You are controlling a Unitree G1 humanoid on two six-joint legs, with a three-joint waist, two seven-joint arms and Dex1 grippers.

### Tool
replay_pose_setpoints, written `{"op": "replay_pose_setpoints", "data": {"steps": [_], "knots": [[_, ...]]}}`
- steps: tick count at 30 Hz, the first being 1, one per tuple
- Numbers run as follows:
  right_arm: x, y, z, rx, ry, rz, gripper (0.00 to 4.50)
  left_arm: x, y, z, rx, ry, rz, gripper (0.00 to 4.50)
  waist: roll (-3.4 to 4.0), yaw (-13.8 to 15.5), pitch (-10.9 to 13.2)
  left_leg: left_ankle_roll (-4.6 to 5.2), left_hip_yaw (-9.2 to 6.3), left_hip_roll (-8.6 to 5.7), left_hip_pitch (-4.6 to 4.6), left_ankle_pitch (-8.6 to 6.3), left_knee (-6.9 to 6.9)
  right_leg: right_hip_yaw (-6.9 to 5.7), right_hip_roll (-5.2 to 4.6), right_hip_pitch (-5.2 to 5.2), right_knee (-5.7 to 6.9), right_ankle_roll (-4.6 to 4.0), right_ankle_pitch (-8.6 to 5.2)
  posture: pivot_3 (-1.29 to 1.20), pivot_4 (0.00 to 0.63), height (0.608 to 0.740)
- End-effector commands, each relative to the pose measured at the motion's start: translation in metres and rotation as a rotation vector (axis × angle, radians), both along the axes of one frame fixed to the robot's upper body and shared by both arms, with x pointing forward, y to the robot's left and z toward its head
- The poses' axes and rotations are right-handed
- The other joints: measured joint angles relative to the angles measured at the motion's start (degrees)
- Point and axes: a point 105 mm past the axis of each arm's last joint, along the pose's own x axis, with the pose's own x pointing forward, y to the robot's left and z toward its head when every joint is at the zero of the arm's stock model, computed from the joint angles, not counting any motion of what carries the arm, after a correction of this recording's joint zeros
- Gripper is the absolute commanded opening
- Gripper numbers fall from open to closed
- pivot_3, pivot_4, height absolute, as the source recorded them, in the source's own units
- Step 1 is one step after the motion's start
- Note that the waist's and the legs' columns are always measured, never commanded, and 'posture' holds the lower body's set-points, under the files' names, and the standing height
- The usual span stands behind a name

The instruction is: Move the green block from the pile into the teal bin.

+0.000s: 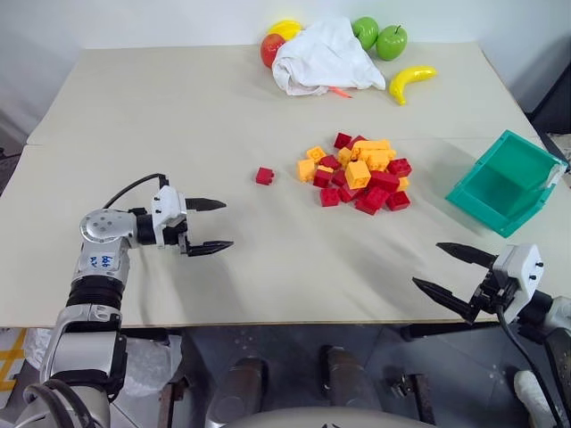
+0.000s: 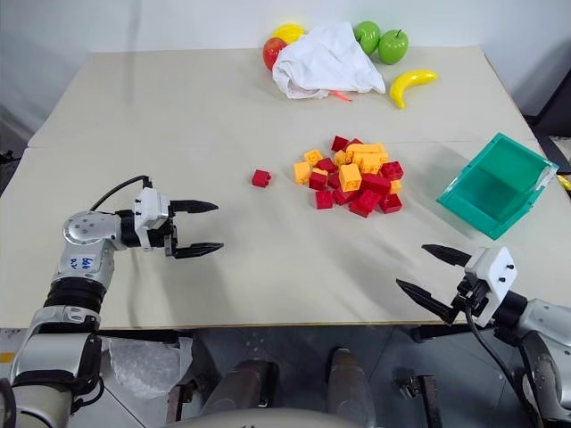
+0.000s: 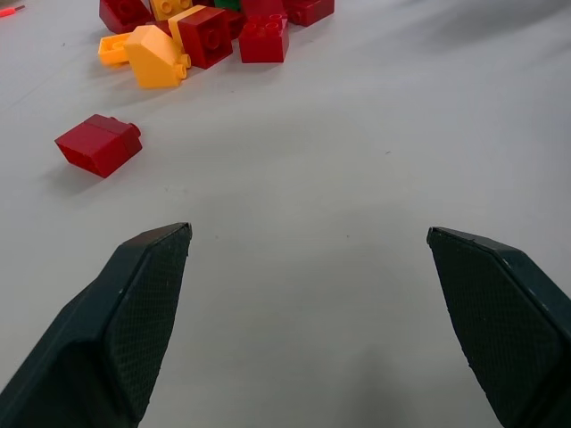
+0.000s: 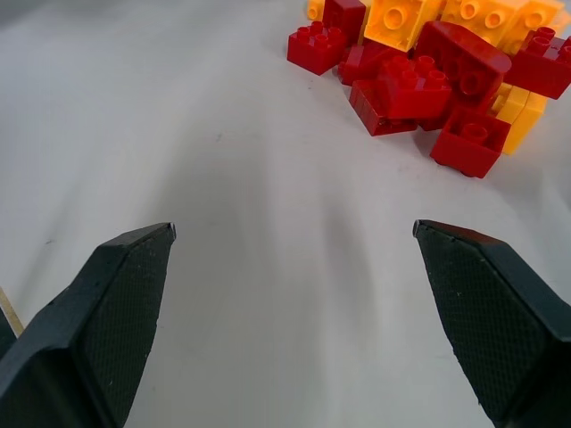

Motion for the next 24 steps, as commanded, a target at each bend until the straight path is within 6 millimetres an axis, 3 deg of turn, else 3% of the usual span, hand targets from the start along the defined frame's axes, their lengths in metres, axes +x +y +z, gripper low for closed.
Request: {"op": "replay_pose_setpoints", "data": {"steps": [1, 11, 18, 21, 24], "knots": [[0.001, -0.003, 0.010, -0.020, -0.034, -0.016, 4.48, 0.003, -0.001, 0.014, -0.032, -0.033, -0.002, 4.50, 0.00, 0.0, 0.0, 0.00, 0.00, 0.00, 0.00, 0.00, 0.00, 0.00, 0.00, 0.00, 0.00, 0.00, 0.00, 0.00, 0.150, 0.740], [0.005, 0.013, 0.022, -0.041, -0.081, -0.142, 4.48, 0.018, -0.006, 0.034, -0.157, -0.059, 0.093, 4.50, 0.00, 0.0, 0.0, 0.00, -0.01, -0.01, -0.02, -0.03, 0.07, 0.01, 0.01, -0.02, 0.05, 0.01, 0.00, 0.00, 0.150, 0.740], [0.021, 0.051, 0.041, -0.010, -0.080, -0.226, 4.48, 0.021, -0.016, 0.035, -0.148, -0.071, 0.048, 4.50, 0.00, 0.0, 0.0, -0.01, -0.02, 0.08, -0.06, -0.04, 0.20, 0.02, 0.00, -0.02, 0.08, 0.02, 0.01, 0.00, 0.150, 0.740], [0.032, 0.071, 0.052, 0.024, -0.109, -0.225, 3.88, 0.025, -0.023, 0.034, -0.153, -0.059, 0.033, 4.50, -0.01, 0.0, 0.0, -0.01, -0.02, 0.07, -0.07, -0.04, 0.25, 0.01, 0.00, -0.03, 0.09, 0.02, 0.01, 0.00, 0.150, 0.740], [0.049, 0.093, 0.057, 0.050, -0.124, -0.218, 2.90, 0.022, -0.037, 0.040, -0.244, -0.030, -0.062, 4.50, -0.05, 0.0, 0.0, 0.01, -0.04, -0.06, -0.12, -0.05, 0.25, -0.01, 0.01, -0.07, 0.10, 0.02, 0.01, 0.00, 0.150, 0.740]]}}
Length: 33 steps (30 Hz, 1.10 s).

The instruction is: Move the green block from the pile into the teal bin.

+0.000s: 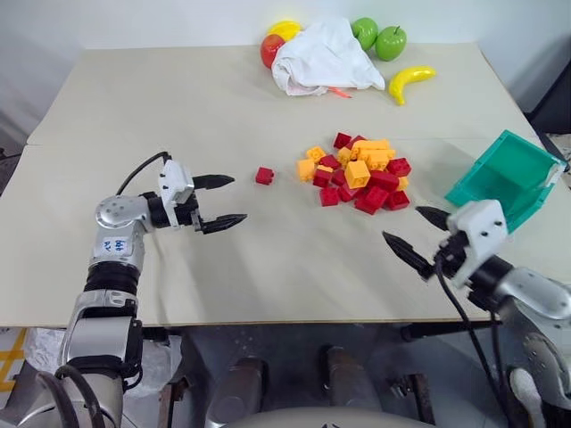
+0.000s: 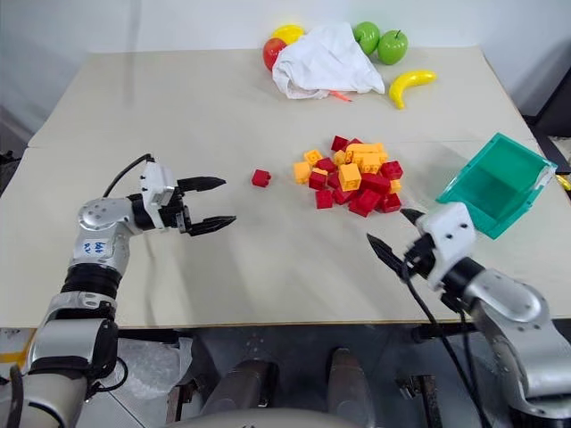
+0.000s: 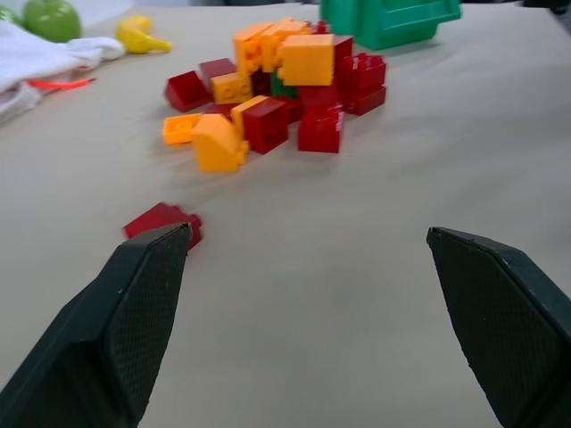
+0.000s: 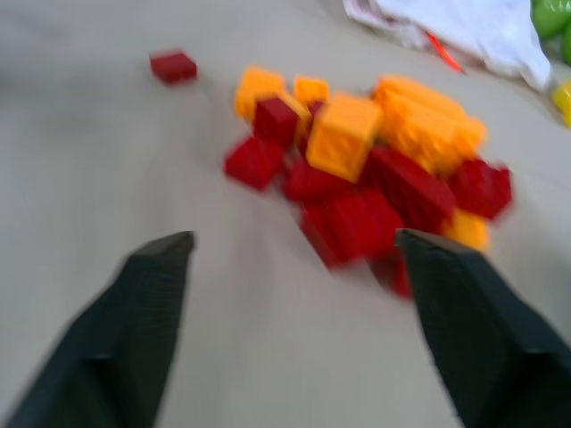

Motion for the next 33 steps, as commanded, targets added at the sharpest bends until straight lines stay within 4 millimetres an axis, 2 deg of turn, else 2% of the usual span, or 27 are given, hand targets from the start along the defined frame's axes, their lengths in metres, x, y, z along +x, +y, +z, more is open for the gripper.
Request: {"op": "replay_pose_setpoints", "data": {"steps": [1, 4, 7, 8, 14, 16, 18, 20, 25, 28, 33], "knots": [[0.019, 0.030, 0.011, 0.027, -0.044, 0.010, 2.54, -0.003, -0.016, 0.017, -0.112, -0.020, -0.131, 4.50, -0.04, -0.2, 0.0, 0.00, 0.00, -0.05, -0.01, -0.01, 0.01, 0.00, 0.00, -0.01, 0.00, 0.00, 0.00, 0.00, 0.150, 0.740], [0.042, 0.053, 0.018, 0.061, -0.057, -0.003, 1.50, -0.003, -0.027, 0.021, -0.156, -0.013, -0.199, 4.50, -0.04, -0.2, 0.0, 0.02, 0.01, -0.11, -0.14, -0.02, 0.14, -0.01, -0.02, -0.09, 0.03, 0.05, 0.03, 0.00, 0.150, 0.740], [0.062, 0.066, 0.019, 0.080, -0.046, -0.025, 0.36, -0.005, -0.034, 0.026, -0.193, -0.009, -0.246, 4.50, -0.04, -0.7, 0.0, 0.02, -0.01, -0.11, -0.20, -0.02, 0.11, -0.02, -0.02, -0.15, 0.23, 0.05, 0.03, 0.00, 0.150, 0.740], [0.069, 0.071, 0.018, 0.085, -0.043, -0.033, 0.11, -0.005, -0.035, 0.025, -0.183, -0.006, -0.252, 4.50, -0.04, -1.0, 0.0, 0.03, -0.02, -0.11, -0.25, -0.03, 0.11, -0.03, -0.02, -0.20, 0.23, 0.05, 0.03, 0.00, 0.150, 0.740], [0.104, 0.089, 0.012, 0.087, -0.035, -0.071, 0.04, -0.005, -0.040, 0.019, -0.139, -0.007, -0.278, 4.50, -0.05, -2.1, 0.0, 0.04, 0.02, -0.20, -0.86, -0.03, 0.26, -0.01, -0.08, -0.97, 0.55, 0.10, 0.08, 0.00, 0.150, 0.740], [0.142, 0.082, 0.014, 0.097, -0.059, -0.232, 0.04, -0.002, -0.044, 0.020, -0.133, -0.021, -0.261, 4.50, -0.05, -2.8, 0.0, 0.02, 0.03, -0.19, -0.87, -0.01, 0.24, -0.05, -0.08, -1.00, 0.57, 0.10, 0.07, 0.00, 0.150, 0.740], [0.160, 0.076, 0.014, 0.090, -0.074, -0.317, 0.04, -0.001, -0.047, 0.020, -0.130, -0.031, -0.255, 4.50, -0.05, -3.0, 0.0, 0.01, 0.09, -0.26, -0.87, 0.05, 0.32, -0.03, -0.15, -1.00, 0.64, 0.09, 0.10, 0.00, 0.150, 0.740], [0.169, 0.067, 0.013, 0.086, -0.080, -0.371, 0.04, -0.001, -0.047, 0.019, -0.129, -0.039, -0.255, 4.50, -0.04, -3.2, 0.0, -0.02, 0.07, -0.21, -0.84, 0.09, 0.30, -0.03, -0.13, -1.00, 0.66, 0.06, 0.12, 0.00, 0.150, 0.740], [0.174, 0.047, 0.014, 0.074, -0.116, -0.458, 0.04, -0.001, -0.045, 0.018, -0.123, -0.051, -0.235, 4.50, -0.04, -3.2, 0.0, -0.05, 0.00, -0.18, -0.81, 0.10, 0.19, -0.04, -0.14, -1.05, 0.70, 0.04, 0.11, 0.00, 0.150, 0.740], [0.168, 0.019, 0.010, 0.006, -0.127, -0.529, 0.04, 0.000, -0.043, 0.017, -0.127, -0.056, -0.219, 4.50, -0.04, -2.9, 0.0, -0.03, 0.01, -0.19, -0.82, 0.10, 0.24, -0.03, -0.19, -1.03, 0.71, 0.04, 0.11, 0.00, 0.150, 0.740], [0.161, -0.005, 0.009, -0.067, -0.123, -0.574, 0.04, 0.000, -0.044, 0.016, -0.129, -0.058, -0.212, 4.50, -0.05, -3.0, 0.0, -0.02, 0.01, -0.23, -0.82, 0.09, 0.29, -0.01, -0.16, -1.00, 0.72, 0.04, 0.11, 0.00, 0.150, 0.740]]}}
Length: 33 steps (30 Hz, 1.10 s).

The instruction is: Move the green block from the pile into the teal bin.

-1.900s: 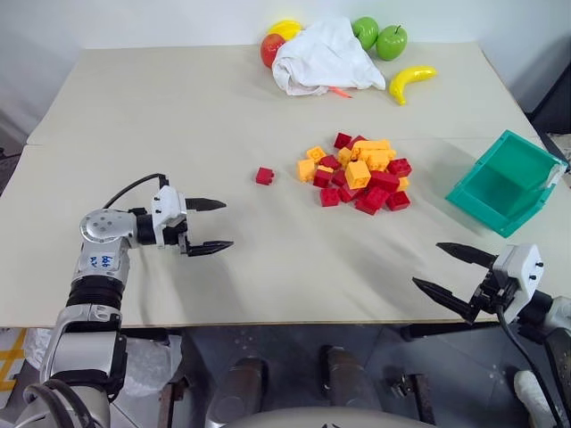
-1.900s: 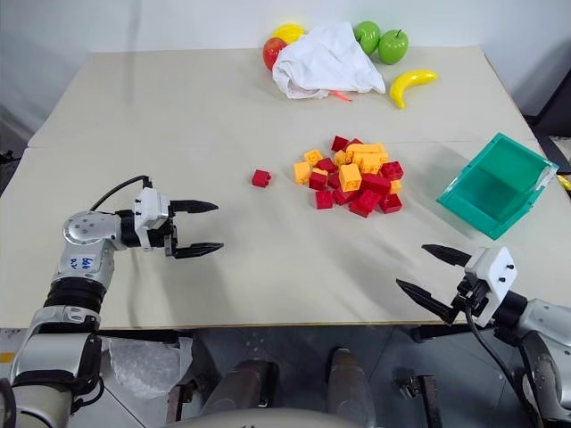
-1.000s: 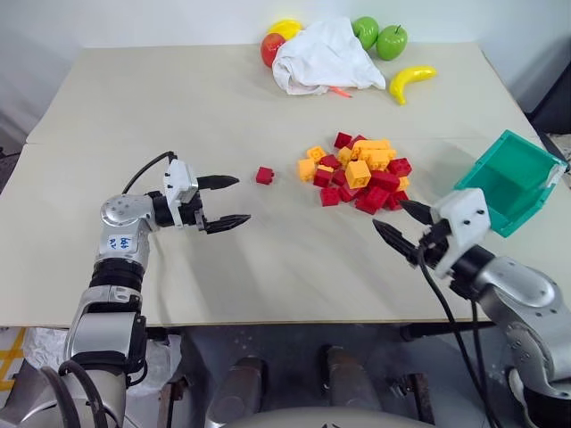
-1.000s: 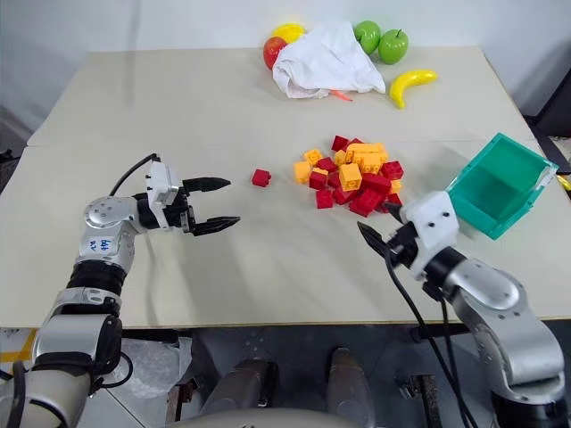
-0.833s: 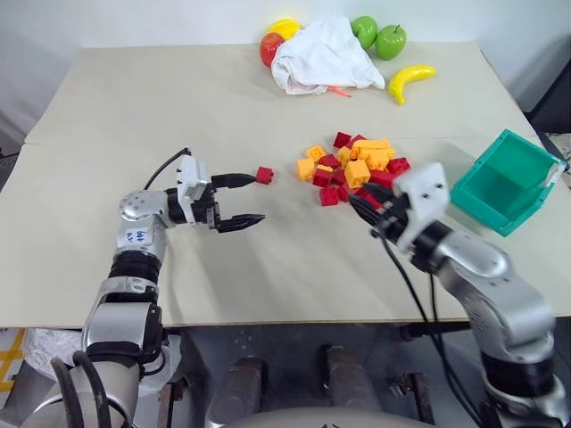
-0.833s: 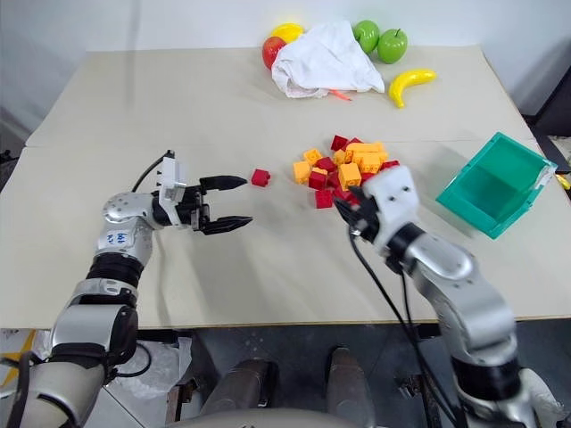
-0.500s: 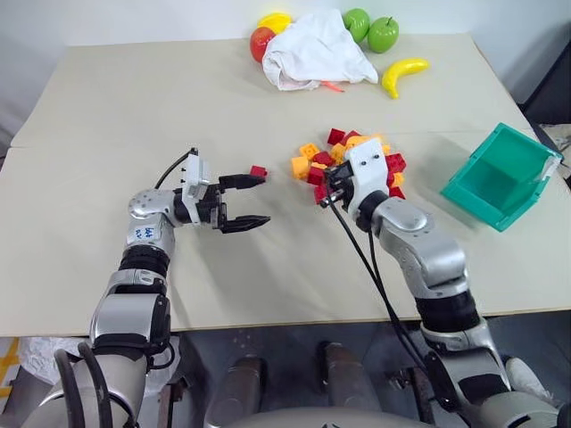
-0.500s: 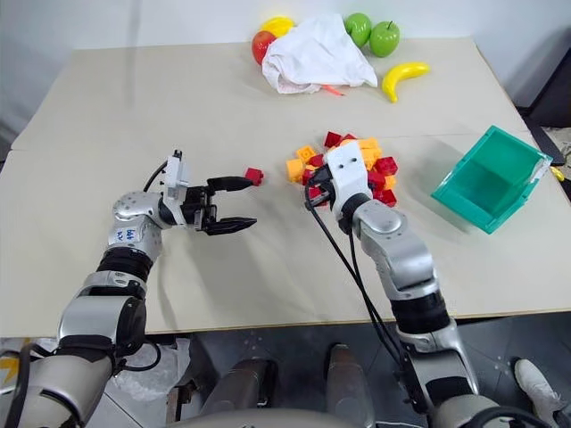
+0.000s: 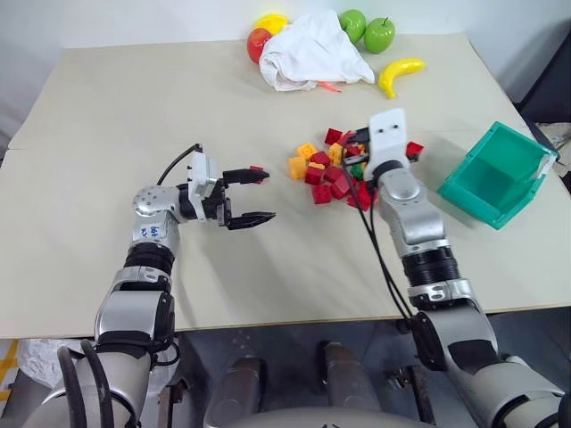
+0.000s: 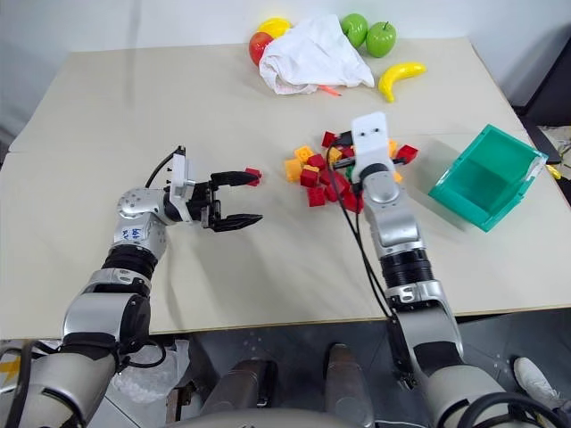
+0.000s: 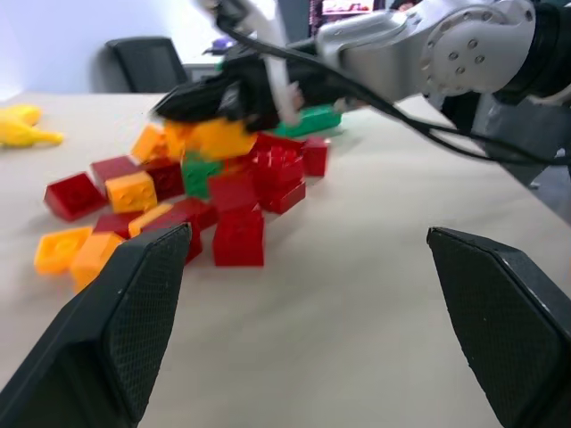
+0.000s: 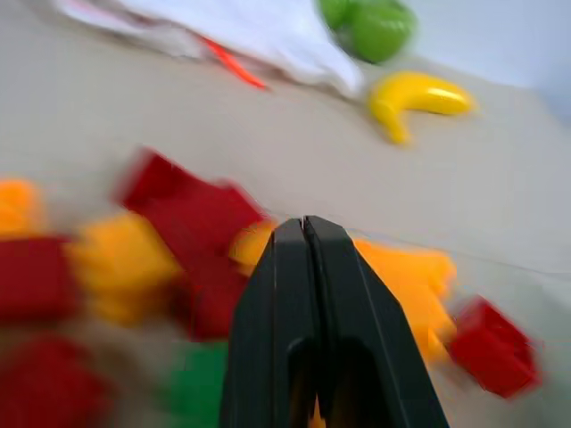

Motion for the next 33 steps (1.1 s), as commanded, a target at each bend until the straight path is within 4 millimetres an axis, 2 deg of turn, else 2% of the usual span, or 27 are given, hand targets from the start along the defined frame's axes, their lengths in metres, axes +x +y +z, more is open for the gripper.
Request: {"op": "replay_pose_setpoints", "data": {"steps": [1, 4, 6, 10, 13, 21, 24, 26, 27, 29, 33], "knots": [[-0.006, -0.016, -0.004, -0.043, 0.034, -0.038, 0.04, 0.001, -0.001, 0.007, 0.000, -0.042, 0.005, 4.50, 0.00, -0.1, 0.0, 0.00, 0.03, 0.00, 0.00, 0.00, 0.00, 0.00, 0.04, 0.00, 0.00, 0.00, 0.00, 0.00, 0.150, 0.740], [-0.013, -0.024, -0.003, -0.080, 0.052, -0.035, 0.04, 0.001, -0.002, 0.006, 0.000, -0.041, 0.006, 4.50, 0.01, -0.3, 0.0, -0.03, 0.06, 0.05, 0.01, 0.01, -0.02, 0.02, 0.09, -0.03, 0.04, 0.00, 0.00, 0.00, 0.150, 0.740], [-0.021, -0.023, 0.005, -0.076, 0.044, 0.012, 0.04, 0.001, -0.003, 0.006, 0.000, -0.042, 0.007, 4.50, 0.02, -0.4, 0.0, -0.03, 0.10, 0.05, 0.00, 0.01, -0.02, 0.06, 0.09, -0.06, 0.06, 0.00, 0.00, 0.00, 0.150, 0.740], [-0.052, 0.003, 0.037, 0.005, -0.030, 0.276, 0.04, 0.002, -0.003, 0.007, -0.003, -0.044, 0.007, 4.50, 0.02, -0.2, 0.0, -0.02, 0.11, 0.05, -0.01, 0.01, -0.04, 0.06, 0.10, -0.07, 0.03, 0.00, 0.00, 0.00, 0.150, 0.740], [-0.076, 0.005, 0.045, 0.011, -0.027, 0.409, 0.04, 0.002, -0.004, 0.006, -0.002, -0.043, 0.010, 4.50, 0.01, 0.1, 0.0, -0.01, 0.10, 0.04, -0.03, 0.00, -0.03, 0.04, 0.09, -0.06, 0.00, 0.00, 0.00, 0.00, 0.150, 0.740], [-0.122, -0.033, 0.060, -0.014, 0.011, 0.515, 0.04, 0.003, -0.005, 0.007, -0.006, -0.046, 0.013, 4.50, 0.00, 1.6, 0.0, 0.10, 0.15, 0.00, -0.04, -0.05, 0.04, 0.04, 0.07, 0.03, -0.08, 0.06, 0.03, 0.00, 0.150, 0.740], [-0.147, -0.051, 0.056, -0.006, 0.098, 0.537, 0.04, 0.002, -0.002, 0.007, -0.012, -0.049, 0.018, 4.50, -0.01, 1.8, 0.0, 0.11, 0.15, 0.03, -0.04, -0.06, 0.00, 0.03, 0.08, 0.03, -0.12, 0.06, 0.03, 0.00, 0.150, 0.740], [-0.156, -0.075, 0.047, -0.040, 0.175, 0.465, 0.04, 0.001, 0.001, 0.006, -0.010, -0.047, 0.018, 4.50, -0.02, 1.9, 0.0, 0.14, 0.16, 0.02, -0.06, -0.08, 0.01, 0.03, 0.07, 0.05, -0.15, 0.06, 0.03, 0.00, 0.150, 0.740], [-0.161, -0.087, 0.044, -0.050, 0.211, 0.435, 0.41, 0.000, 0.002, 0.005, -0.007, -0.045, 0.016, 4.50, -0.03, 2.0, 0.0, 0.17, 0.18, 0.01, -0.05, -0.10, 0.04, 0.03, 0.05, 0.08, -0.17, 0.07, 0.04, 0.00, 0.150, 0.740], [-0.170, -0.102, 0.041, -0.052, 0.254, 0.407, 0.87, -0.001, 0.003, 0.004, -0.005, -0.041, 0.016, 4.50, -0.03, 2.3, 0.0, 0.19, 0.23, 0.01, -0.05, -0.11, 0.04, 0.04, 0.05, 0.11, -0.22, 0.10, 0.06, 0.00, 0.150, 0.740], [-0.180, -0.119, 0.039, -0.070, 0.286, 0.371, 2.28, 0.000, 0.004, 0.004, -0.001, -0.040, 0.022, 4.50, -0.05, 2.2, 0.0, 0.20, 0.36, 0.05, 0.01, -0.11, 0.06, 0.08, 0.07, 0.10, -0.17, 0.09, 0.07, 0.00, 0.150, 0.740]]}}
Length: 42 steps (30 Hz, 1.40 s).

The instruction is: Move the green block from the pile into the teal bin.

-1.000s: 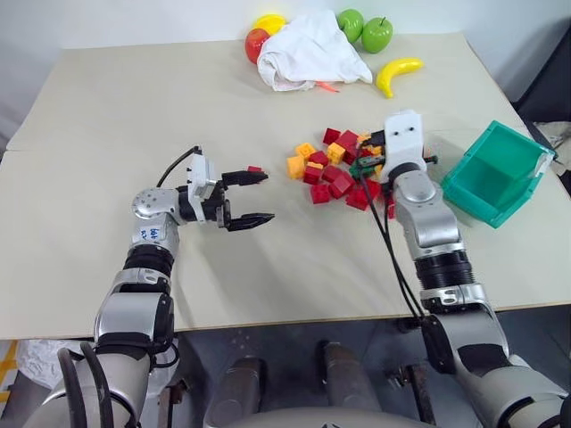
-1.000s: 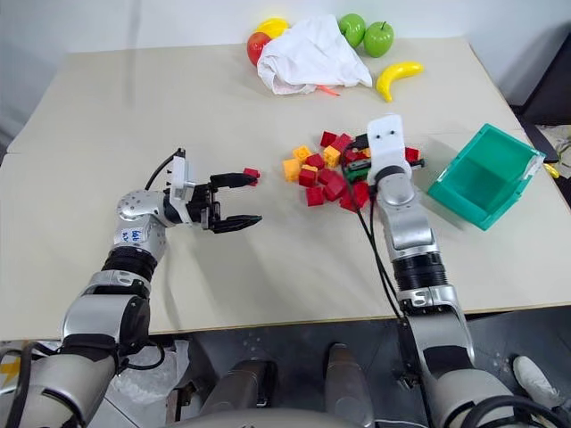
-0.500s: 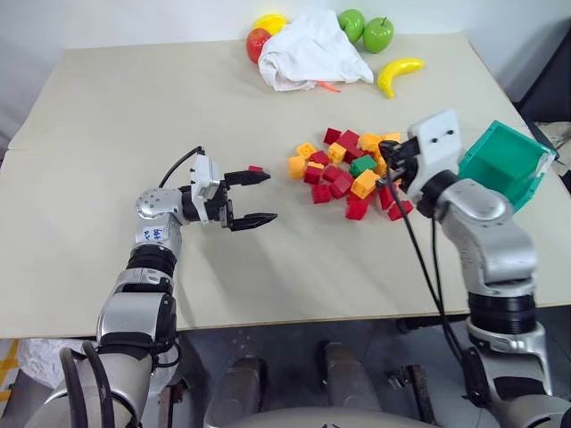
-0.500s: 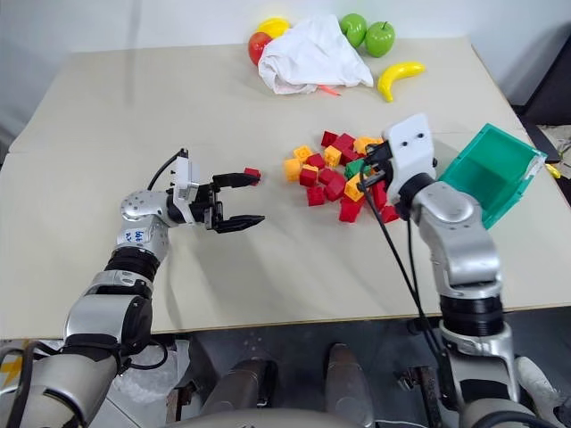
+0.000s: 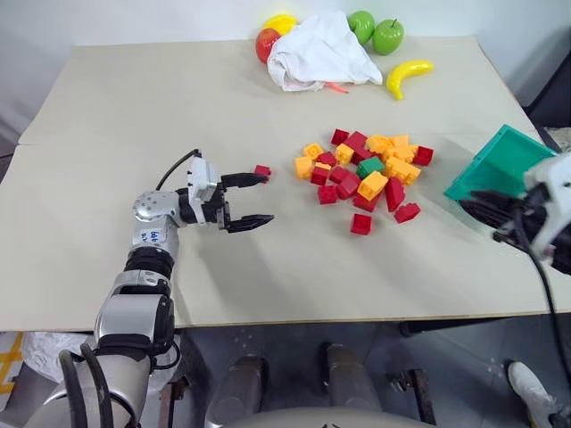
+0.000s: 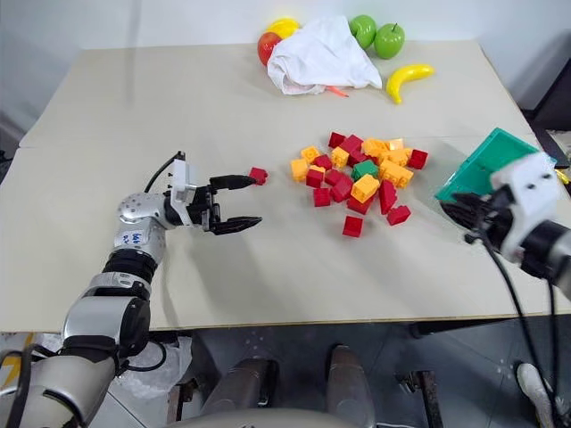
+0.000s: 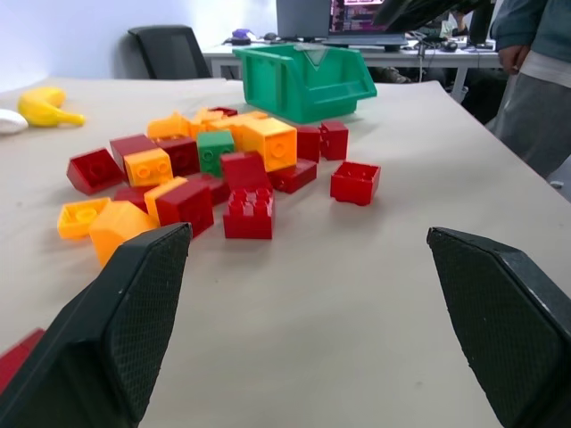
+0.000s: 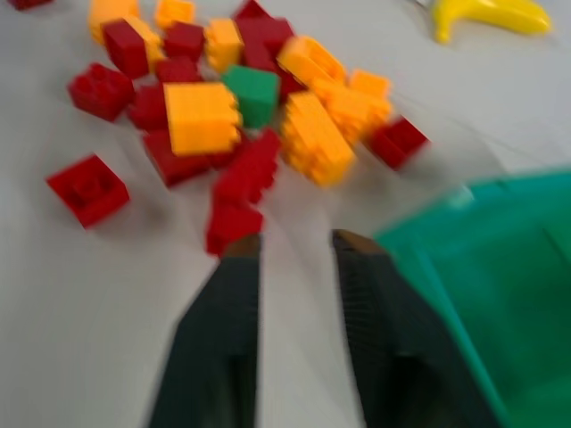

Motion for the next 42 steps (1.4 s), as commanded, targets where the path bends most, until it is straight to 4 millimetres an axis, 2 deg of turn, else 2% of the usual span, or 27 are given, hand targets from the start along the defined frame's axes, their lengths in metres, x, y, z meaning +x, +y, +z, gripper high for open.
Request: {"op": "replay_pose_setpoints", "data": {"steps": [1, 5, 7, 9, 10, 13, 18, 25, 30, 36, 42], "knots": [[-0.007, -0.010, 0.013, -0.038, -0.037, -0.012, 2.63, 0.001, 0.002, 0.011, -0.008, -0.046, 0.005, 4.50, 0.00, 0.0, 0.0, 0.00, 0.01, 0.00, 0.02, 0.00, 0.01, 0.01, 0.00, 0.01, 0.03, 0.00, 0.00, 0.00, 0.150, 0.740], [-0.011, -0.012, 0.016, -0.038, -0.028, -0.024, 3.98, 0.002, 0.003, 0.012, -0.008, -0.050, 0.010, 4.50, -0.01, 0.2, 0.0, 0.00, 0.02, 0.00, 0.02, 0.00, 0.06, 0.03, -0.01, 0.01, 0.04, 0.00, 0.01, 0.00, 0.150, 0.740], [-0.012, -0.011, 0.017, -0.041, -0.027, -0.020, 4.49, 0.003, 0.004, 0.013, -0.008, -0.051, 0.014, 4.50, -0.01, 0.4, 0.0, 0.00, 0.01, 0.01, 0.02, 0.00, 0.06, 0.02, -0.01, 0.01, 0.03, 0.00, 0.01, 0.00, 0.150, 0.740], [-0.010, -0.007, 0.018, -0.041, -0.028, -0.013, 4.49, 0.003, 0.004, 0.012, -0.007, -0.050, 0.018, 4.50, -0.01, 0.6, 0.0, 0.00, 0.01, 0.01, 0.01, 0.00, 0.06, 0.03, -0.02, 0.01, 0.02, 0.00, 0.01, 0.00, 0.150, 0.740], [-0.002, -0.001, 0.017, -0.026, -0.024, 0.000, 4.49, 0.003, 0.003, 0.012, -0.006, -0.050, 0.019, 4.50, -0.01, 0.6, 0.0, -0.01, 0.01, 0.01, 0.01, 0.00, 0.07, 0.03, -0.02, 0.01, 0.01, 0.01, 0.02, 0.00, 0.150, 0.740], [0.032, 0.027, 0.020, 0.021, -0.041, 0.065, 4.49, 0.003, -0.001, 0.012, -0.017, -0.051, 0.016, 4.50, 0.00, -0.2, 0.0, -0.01, 0.07, 0.04, 0.04, 0.00, 0.19, 0.05, -0.01, 0.01, -0.10, -0.02, 0.09, 0.00, 0.150, 0.740], [0.071, 0.049, 0.020, -0.002, -0.012, 0.098, 4.49, 0.003, -0.006, 0.012, -0.025, -0.058, 0.008, 4.50, -0.03, -0.3, 0.0, -0.06, -0.01, 0.09, -0.06, 0.04, 0.32, -0.01, 0.00, 0.00, -0.20, -0.08, 0.18, 0.00, 0.150, 0.740], [0.120, 0.065, 0.011, -0.042, 0.126, 0.046, 4.49, -0.001, -0.010, 0.011, -0.035, -0.070, -0.004, 4.50, -0.01, -0.7, 0.0, 0.02, 0.00, 0.08, -0.26, -0.01, 0.35, -0.02, -0.08, -0.10, -0.24, 0.05, 0.25, 0.00, 0.150, 0.740], [0.155, 0.079, 0.013, -0.067, 0.152, 0.020, 4.49, -0.003, -0.009, 0.010, -0.043, -0.077, 0.007, 4.50, -0.01, -1.0, 0.0, 0.01, -0.01, 0.04, -0.28, -0.01, 0.24, -0.06, -0.04, -0.13, -0.31, 0.05, 0.25, 0.00, 0.150, 0.740], [0.180, 0.097, 0.004, -0.061, 0.233, 0.023, 4.49, -0.005, -0.007, 0.009, -0.047, -0.084, 0.018, 4.50, 0.01, -1.4, 0.0, -0.01, -0.01, 0.04, -0.29, -0.01, 0.20, -0.06, -0.04, -0.19, -0.29, 0.04, 0.25, 0.00, 0.150, 0.740], [0.186, 0.116, -0.010, -0.060, 0.324, 0.057, 4.49, -0.007, -0.004, 0.009, -0.053, -0.094, 0.035, 4.50, 0.02, -2.1, 0.0, -0.01, -0.09, 0.04, -0.29, 0.00, 0.18, -0.09, -0.09, -0.19, -0.28, 0.04, 0.25, 0.00, 0.150, 0.740]]}}
